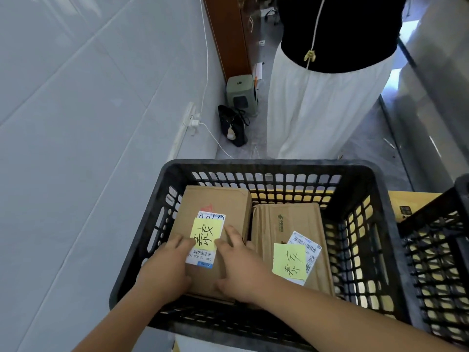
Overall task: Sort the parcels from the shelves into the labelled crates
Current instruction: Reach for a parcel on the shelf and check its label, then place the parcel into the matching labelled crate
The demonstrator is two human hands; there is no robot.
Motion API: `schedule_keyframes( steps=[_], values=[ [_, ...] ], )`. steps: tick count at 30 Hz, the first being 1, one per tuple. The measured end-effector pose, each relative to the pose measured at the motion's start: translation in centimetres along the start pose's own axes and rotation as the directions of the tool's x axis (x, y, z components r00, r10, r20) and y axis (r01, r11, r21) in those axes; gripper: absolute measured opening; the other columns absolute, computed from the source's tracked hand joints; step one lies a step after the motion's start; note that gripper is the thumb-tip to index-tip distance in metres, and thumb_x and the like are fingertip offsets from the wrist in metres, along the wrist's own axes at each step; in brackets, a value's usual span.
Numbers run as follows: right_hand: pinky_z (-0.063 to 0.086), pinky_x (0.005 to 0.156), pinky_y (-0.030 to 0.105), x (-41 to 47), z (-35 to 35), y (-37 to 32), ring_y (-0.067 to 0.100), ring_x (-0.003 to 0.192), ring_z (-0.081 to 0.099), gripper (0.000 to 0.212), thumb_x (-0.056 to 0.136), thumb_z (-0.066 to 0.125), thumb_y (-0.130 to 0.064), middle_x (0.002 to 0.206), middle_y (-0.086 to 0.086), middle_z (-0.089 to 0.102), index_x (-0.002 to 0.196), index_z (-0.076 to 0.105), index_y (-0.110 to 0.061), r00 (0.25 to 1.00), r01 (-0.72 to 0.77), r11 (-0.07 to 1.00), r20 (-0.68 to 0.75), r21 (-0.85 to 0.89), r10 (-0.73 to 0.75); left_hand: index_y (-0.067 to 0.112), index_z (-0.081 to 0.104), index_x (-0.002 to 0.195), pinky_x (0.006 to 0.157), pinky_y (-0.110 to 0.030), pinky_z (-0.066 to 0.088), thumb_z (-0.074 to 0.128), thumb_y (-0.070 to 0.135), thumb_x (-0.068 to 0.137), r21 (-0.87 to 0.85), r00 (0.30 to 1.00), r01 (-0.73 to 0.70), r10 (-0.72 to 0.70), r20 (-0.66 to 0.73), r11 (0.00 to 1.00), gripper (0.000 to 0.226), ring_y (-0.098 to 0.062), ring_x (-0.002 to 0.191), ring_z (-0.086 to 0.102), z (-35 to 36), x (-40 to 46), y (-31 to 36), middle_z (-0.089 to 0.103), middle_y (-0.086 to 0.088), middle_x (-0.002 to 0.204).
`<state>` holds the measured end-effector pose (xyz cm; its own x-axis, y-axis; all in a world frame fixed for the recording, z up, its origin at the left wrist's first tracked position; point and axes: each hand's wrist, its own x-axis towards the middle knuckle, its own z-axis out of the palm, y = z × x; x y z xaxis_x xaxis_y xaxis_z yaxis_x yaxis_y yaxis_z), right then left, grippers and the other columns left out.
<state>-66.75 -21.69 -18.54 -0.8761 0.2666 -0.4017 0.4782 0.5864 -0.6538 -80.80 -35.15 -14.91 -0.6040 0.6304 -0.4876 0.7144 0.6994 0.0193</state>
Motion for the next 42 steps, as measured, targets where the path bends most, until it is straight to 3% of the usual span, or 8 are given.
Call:
schedule_keyframes(
  steps=[4, 7, 10, 14, 18, 24, 32, 42],
  values=[
    [0.039, 0.116, 0.044, -0.2, -0.8, 0.8, 0.036, 0.149, 0.023, 0.100, 0.083, 0.076, -0.049, 0.166, -0.018, -0.018, 0.160, 0.014, -0.035, 0.998, 0.038, 0.999, 0.050, -0.016, -0.038, 0.036, 0.030, 0.150, 0.108, -0.042, 0.041, 0.051, 0.036, 0.091, 0.192, 0.998, 0.002, 0.010, -0.063, 0.981, 0.063, -0.027, 0.141, 0.032, -0.5, -0.8, 1.4, 0.041, 0.008, 0.149],
    [0.037, 0.117, 0.043, -1.4, -2.8, 2.8, 0.028, 0.149, 0.031, 0.091, 0.084, 0.072, -0.055, 0.168, -0.013, -0.006, 0.157, 0.021, -0.040, 0.977, -0.090, 0.993, -0.187, 0.081, 0.104, 0.044, 0.018, 0.155, 0.114, -0.040, 0.036, 0.058, 0.041, 0.086, 0.141, 0.983, -0.174, 0.182, -0.042, 0.975, 0.079, -0.023, 0.144, 0.025, -0.9, -1.3, 2.2, 0.026, 0.003, 0.159],
    [0.036, 0.116, 0.056, -2.9, -5.0, 6.0, 0.041, 0.146, 0.029, 0.090, 0.085, 0.069, -0.051, 0.166, 0.006, 0.002, 0.156, 0.017, -0.033, 0.776, -0.493, 0.859, -0.375, 0.140, 0.507, 0.054, 0.013, 0.150, 0.116, -0.049, 0.035, 0.069, 0.050, 0.083, 0.159, 0.901, -0.432, 0.433, 0.029, 0.888, 0.088, -0.025, 0.150, 0.011, -0.8, -1.7, 3.4, 0.013, 0.003, 0.164],
    [0.048, 0.103, 0.046, -3.9, -4.9, 10.2, 0.041, 0.129, 0.046, 0.107, 0.079, 0.077, -0.037, 0.152, 0.019, 0.026, 0.156, 0.004, -0.024, 0.567, -0.762, 0.581, -0.138, 0.287, 0.812, 0.053, 0.022, 0.151, 0.115, -0.051, 0.032, 0.072, 0.041, 0.085, 0.289, 0.846, -0.526, 0.528, 0.079, 0.800, 0.083, -0.032, 0.147, 0.020, 0.0, -0.7, 4.1, 0.011, -0.001, 0.166],
    [0.053, 0.074, 0.035, -3.2, -3.7, 10.4, 0.023, 0.095, 0.059, 0.099, 0.084, 0.079, -0.016, 0.110, 0.007, 0.056, 0.153, 0.008, -0.008, 0.627, -0.679, 0.548, -0.003, 0.488, 0.779, 0.051, 0.030, 0.149, 0.111, -0.050, 0.039, 0.071, 0.044, 0.084, 0.282, 0.824, -0.556, 0.564, 0.060, 0.782, 0.077, -0.031, 0.141, 0.027, 0.2, 0.2, 3.0, 0.015, 0.001, 0.165],
    [0.054, 0.085, 0.038, -2.8, -3.5, 9.1, 0.027, 0.106, 0.059, 0.102, 0.087, 0.077, -0.020, 0.127, 0.013, 0.057, 0.155, 0.003, -0.007, 0.658, -0.692, 0.595, 0.018, 0.408, 0.753, 0.047, 0.027, 0.152, 0.116, -0.048, 0.034, 0.069, 0.056, 0.084, 0.195, 0.816, -0.574, 0.576, 0.051, 0.795, 0.081, -0.029, 0.147, 0.022, 0.6, 0.1, 1.8, 0.015, 0.000, 0.167],
    [0.021, 0.123, 0.054, -8.7, -5.4, 1.8, 0.031, 0.155, 0.014, 0.088, 0.094, 0.051, -0.063, 0.171, 0.001, 0.003, 0.161, 0.000, -0.038, 0.844, -0.520, 0.772, -0.361, -0.365, 0.398, 0.046, 0.010, 0.158, 0.126, -0.045, 0.015, 0.055, 0.071, 0.088, 0.104, 0.855, -0.509, 0.516, -0.051, 0.855, 0.087, -0.029, 0.155, 0.004, -1.7, -2.3, -1.0, 0.008, 0.002, 0.170],
    [0.002, 0.125, 0.056, -23.9, -4.8, -4.0, 0.027, 0.157, 0.001, 0.079, 0.096, 0.035, -0.071, 0.172, -0.002, 0.001, 0.160, -0.001, -0.043, 0.709, -0.627, 0.716, -0.606, -0.307, 0.361, 0.044, 0.011, 0.158, 0.126, -0.044, 0.007, 0.044, 0.080, 0.086, 0.161, 0.717, -0.650, 0.669, -0.194, 0.743, 0.086, -0.024, 0.156, 0.002, -5.9, -8.5, 6.0, 0.008, 0.006, 0.169]
  ],
)
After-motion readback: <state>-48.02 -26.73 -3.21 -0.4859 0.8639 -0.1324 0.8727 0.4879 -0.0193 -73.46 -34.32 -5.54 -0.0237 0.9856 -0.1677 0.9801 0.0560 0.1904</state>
